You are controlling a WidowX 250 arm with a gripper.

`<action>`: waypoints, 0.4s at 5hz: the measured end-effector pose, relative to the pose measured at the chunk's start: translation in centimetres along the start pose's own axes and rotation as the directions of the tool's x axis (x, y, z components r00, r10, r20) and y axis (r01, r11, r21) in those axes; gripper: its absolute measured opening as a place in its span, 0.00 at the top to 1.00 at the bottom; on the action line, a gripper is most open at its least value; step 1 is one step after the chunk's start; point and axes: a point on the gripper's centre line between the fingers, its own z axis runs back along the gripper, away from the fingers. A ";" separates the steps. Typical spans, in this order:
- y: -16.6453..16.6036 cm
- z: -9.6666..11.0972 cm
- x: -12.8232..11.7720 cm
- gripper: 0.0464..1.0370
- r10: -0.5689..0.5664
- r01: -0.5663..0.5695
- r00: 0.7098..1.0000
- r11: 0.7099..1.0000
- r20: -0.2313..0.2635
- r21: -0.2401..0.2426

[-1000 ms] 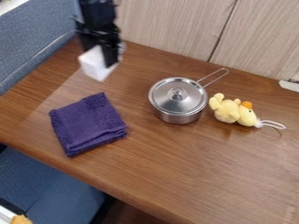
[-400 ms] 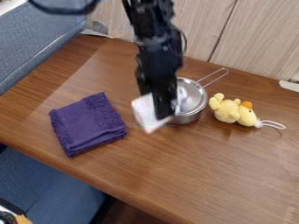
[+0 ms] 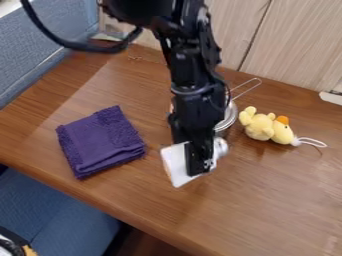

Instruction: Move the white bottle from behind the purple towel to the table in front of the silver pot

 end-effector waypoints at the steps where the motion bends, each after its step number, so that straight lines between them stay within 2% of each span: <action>1: -0.3 -1.9 0.5 0.38 -0.013 0.013 1.000 1.000 -0.022 0.009; 2: -0.3 -3.5 0.8 0.38 -0.022 0.023 0.998 1.000 -0.055 0.008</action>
